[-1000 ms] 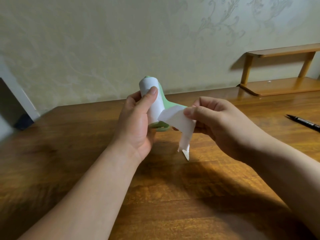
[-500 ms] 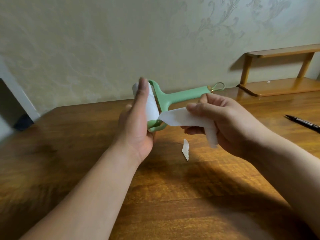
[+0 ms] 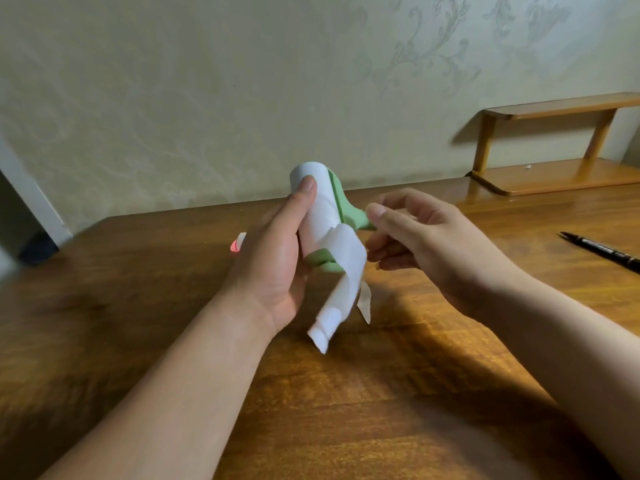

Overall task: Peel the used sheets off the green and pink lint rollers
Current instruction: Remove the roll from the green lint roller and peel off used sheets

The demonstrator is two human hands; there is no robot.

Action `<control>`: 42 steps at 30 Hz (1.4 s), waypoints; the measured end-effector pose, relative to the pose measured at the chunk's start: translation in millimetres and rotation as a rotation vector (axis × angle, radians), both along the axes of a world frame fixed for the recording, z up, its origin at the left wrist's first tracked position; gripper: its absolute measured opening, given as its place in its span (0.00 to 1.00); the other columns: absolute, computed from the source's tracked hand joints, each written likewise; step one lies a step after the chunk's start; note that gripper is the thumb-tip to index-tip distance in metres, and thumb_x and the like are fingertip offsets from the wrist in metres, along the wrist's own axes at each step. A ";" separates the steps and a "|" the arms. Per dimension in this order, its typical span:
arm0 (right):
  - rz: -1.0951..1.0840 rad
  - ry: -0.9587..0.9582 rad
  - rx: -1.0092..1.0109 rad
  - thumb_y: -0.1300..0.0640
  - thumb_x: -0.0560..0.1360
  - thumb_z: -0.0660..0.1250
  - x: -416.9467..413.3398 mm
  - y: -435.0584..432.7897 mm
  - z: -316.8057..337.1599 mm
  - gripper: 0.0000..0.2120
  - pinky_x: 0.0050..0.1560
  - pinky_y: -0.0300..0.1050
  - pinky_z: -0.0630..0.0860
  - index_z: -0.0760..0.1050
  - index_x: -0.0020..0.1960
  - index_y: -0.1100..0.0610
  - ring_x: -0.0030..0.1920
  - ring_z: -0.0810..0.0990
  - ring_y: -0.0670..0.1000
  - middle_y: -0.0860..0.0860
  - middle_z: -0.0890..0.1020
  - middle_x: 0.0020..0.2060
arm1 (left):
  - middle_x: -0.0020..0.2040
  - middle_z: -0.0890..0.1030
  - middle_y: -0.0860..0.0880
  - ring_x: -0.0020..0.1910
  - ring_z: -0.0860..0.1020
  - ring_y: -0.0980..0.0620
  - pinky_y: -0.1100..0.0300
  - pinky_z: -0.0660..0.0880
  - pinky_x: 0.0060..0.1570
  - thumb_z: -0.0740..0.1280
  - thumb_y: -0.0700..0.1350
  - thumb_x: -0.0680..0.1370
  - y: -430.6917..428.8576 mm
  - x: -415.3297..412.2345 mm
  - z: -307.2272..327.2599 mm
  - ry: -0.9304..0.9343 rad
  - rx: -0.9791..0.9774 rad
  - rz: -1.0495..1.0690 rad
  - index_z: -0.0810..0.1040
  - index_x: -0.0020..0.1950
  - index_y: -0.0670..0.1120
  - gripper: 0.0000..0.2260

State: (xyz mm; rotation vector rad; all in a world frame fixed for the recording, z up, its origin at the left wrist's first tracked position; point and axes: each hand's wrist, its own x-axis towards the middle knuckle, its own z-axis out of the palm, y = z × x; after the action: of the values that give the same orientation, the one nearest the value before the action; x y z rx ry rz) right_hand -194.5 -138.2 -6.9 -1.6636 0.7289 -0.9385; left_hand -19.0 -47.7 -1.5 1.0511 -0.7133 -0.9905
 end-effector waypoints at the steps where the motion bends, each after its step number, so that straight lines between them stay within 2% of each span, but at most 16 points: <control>1: -0.003 -0.003 -0.005 0.42 0.82 0.72 1.0 0.8 -0.2 0.11 0.52 0.52 0.87 0.82 0.58 0.49 0.47 0.91 0.53 0.52 0.91 0.45 | 0.47 0.87 0.44 0.45 0.87 0.46 0.50 0.86 0.46 0.72 0.59 0.84 -0.7 -0.5 -0.3 -0.005 -0.017 0.011 0.89 0.61 0.45 0.18; 4: 0.031 -0.024 -0.026 0.33 0.79 0.70 -0.3 5.0 2.9 0.24 0.57 0.56 0.86 0.80 0.60 0.54 0.49 0.91 0.51 0.50 0.91 0.47 | 0.52 0.86 0.42 0.52 0.85 0.43 0.45 0.83 0.54 0.73 0.56 0.84 -2.0 -1.3 0.4 -0.016 -0.066 0.094 0.86 0.66 0.41 0.20; 8: 0.161 0.066 -0.121 0.25 0.71 0.71 -0.1 17.7 6.1 0.32 0.57 0.59 0.83 0.84 0.51 0.55 0.50 0.86 0.56 0.57 0.86 0.47 | 0.50 0.87 0.43 0.50 0.87 0.45 0.49 0.87 0.50 0.76 0.52 0.78 -2.7 0.1 0.4 -0.019 -0.155 0.152 0.80 0.65 0.42 0.21; 11: 0.221 0.087 -0.144 0.37 0.74 0.78 3.0 24.5 7.0 0.23 0.49 0.57 0.75 0.84 0.48 0.58 0.43 0.78 0.56 0.65 0.82 0.47 | 0.48 0.87 0.45 0.48 0.88 0.45 0.42 0.88 0.53 0.77 0.51 0.78 -4.1 2.5 -1.8 -0.018 -0.181 0.152 0.80 0.62 0.44 0.17; 14: 0.220 0.077 -0.131 0.52 0.78 0.78 2.1 23.6 7.9 0.14 0.50 0.56 0.73 0.81 0.46 0.63 0.43 0.76 0.55 0.69 0.80 0.46 | 0.43 0.88 0.49 0.43 0.88 0.51 0.52 0.87 0.43 0.75 0.51 0.83 -5.4 4.7 -2.5 -0.023 -0.168 0.155 0.83 0.58 0.46 0.10; 16: 0.202 0.051 -0.115 0.49 0.76 0.78 1.0 21.0 7.5 0.16 0.51 0.57 0.73 0.81 0.48 0.63 0.44 0.75 0.56 0.69 0.79 0.46 | 0.40 0.88 0.52 0.39 0.88 0.54 0.56 0.85 0.39 0.74 0.52 0.84 -5.0 6.1 -2.3 -0.028 -0.143 0.170 0.84 0.58 0.48 0.09; 19: 0.162 0.067 -0.156 0.40 0.76 0.79 2.8 20.1 3.2 0.18 0.44 0.44 0.75 0.82 0.52 0.54 0.39 0.77 0.46 0.49 0.81 0.38 | 0.43 0.88 0.49 0.43 0.88 0.50 0.50 0.87 0.46 0.75 0.51 0.83 -6.2 5.6 -4.7 -0.031 -0.164 0.156 0.83 0.59 0.47 0.10; 21: 0.139 0.108 -0.202 0.39 0.75 0.79 7.5 23.4 -1.3 0.18 0.36 0.38 0.73 0.81 0.50 0.52 0.35 0.75 0.42 0.44 0.80 0.35 | 0.45 0.88 0.48 0.45 0.88 0.49 0.51 0.87 0.45 0.77 0.51 0.80 -6.0 1.8 -4.7 -0.048 -0.184 0.150 0.82 0.60 0.46 0.13; 23: 0.157 0.108 -0.182 0.44 0.77 0.79 11.2 23.9 -4.7 0.15 0.36 0.41 0.72 0.81 0.47 0.55 0.34 0.75 0.44 0.45 0.79 0.34 | 0.46 0.88 0.49 0.47 0.88 0.50 0.54 0.85 0.44 0.77 0.52 0.77 -5.7 -1.3 -3.9 -0.069 -0.185 0.163 0.82 0.61 0.46 0.17; 25: 0.188 0.087 -0.133 0.51 0.78 0.78 11.0 22.1 -4.0 0.12 0.39 0.41 0.74 0.81 0.44 0.57 0.35 0.78 0.44 0.45 0.81 0.33 | 0.49 0.87 0.46 0.51 0.87 0.45 0.48 0.86 0.50 0.76 0.50 0.79 -6.4 -1.7 -4.4 -0.062 -0.198 0.172 0.82 0.62 0.44 0.15; 27: 0.188 0.064 -0.090 0.50 0.77 0.78 7.9 20.1 -0.1 0.12 0.43 0.43 0.75 0.80 0.43 0.57 0.37 0.79 0.46 0.48 0.81 0.35 | 0.54 0.86 0.39 0.57 0.86 0.38 0.42 0.82 0.57 0.73 0.50 0.84 -7.0 -0.9 -4.2 -0.024 -0.185 0.177 0.82 0.65 0.41 0.15; 29: 0.158 0.049 -0.071 0.48 0.72 0.75 4.3 19.7 4.3 0.12 0.41 0.46 0.74 0.79 0.41 0.56 0.36 0.78 0.49 0.51 0.79 0.35 | 0.62 0.86 0.34 0.63 0.86 0.34 0.43 0.82 0.57 0.70 0.52 0.86 -7.4 0.9 -3.5 0.024 -0.149 0.185 0.83 0.70 0.40 0.18; 34: 0.145 0.027 -0.056 0.53 0.75 0.75 1.4 16.3 6.3 0.14 0.50 0.54 0.71 0.77 0.45 0.64 0.43 0.76 0.55 0.57 0.79 0.41 | 0.58 0.89 0.43 0.56 0.88 0.44 0.51 0.85 0.48 0.65 0.57 0.88 -8.8 6.9 -5.6 0.065 -0.088 0.211 0.84 0.71 0.46 0.19; 38: 0.175 0.025 -0.084 0.56 0.81 0.74 -0.7 16.1 6.1 0.11 0.51 0.53 0.73 0.79 0.47 0.63 0.44 0.80 0.61 0.63 0.84 0.45 | 0.66 0.88 0.40 0.63 0.88 0.40 0.46 0.86 0.58 0.67 0.63 0.86 -8.8 5.3 -5.6 0.045 -0.102 0.145 0.84 0.73 0.46 0.26; 40: 0.196 -0.014 -0.084 0.55 0.81 0.73 -1.7 13.9 5.8 0.08 0.52 0.52 0.77 0.80 0.47 0.59 0.49 0.85 0.64 0.60 0.88 0.45 | 0.63 0.89 0.40 0.61 0.89 0.41 0.48 0.87 0.57 0.70 0.62 0.85 -6.5 4.9 -4.5 0.014 -0.104 0.120 0.85 0.71 0.47 0.23; 42: 0.226 -0.080 -0.059 0.55 0.80 0.74 -2.7 11.1 5.9 0.08 0.51 0.49 0.81 0.80 0.47 0.58 0.46 0.87 0.59 0.56 0.88 0.42 | 0.60 0.91 0.42 0.57 0.90 0.44 0.52 0.87 0.52 0.71 0.59 0.84 -5.3 6.1 -4.8 0.009 -0.096 0.126 0.86 0.69 0.48 0.20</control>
State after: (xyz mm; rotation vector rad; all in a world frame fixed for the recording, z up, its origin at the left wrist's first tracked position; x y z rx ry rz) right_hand -197.2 -127.1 -1.0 -1.7090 0.4520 -0.8670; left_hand -12.9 -52.9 -6.3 0.9948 -0.6725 -0.8447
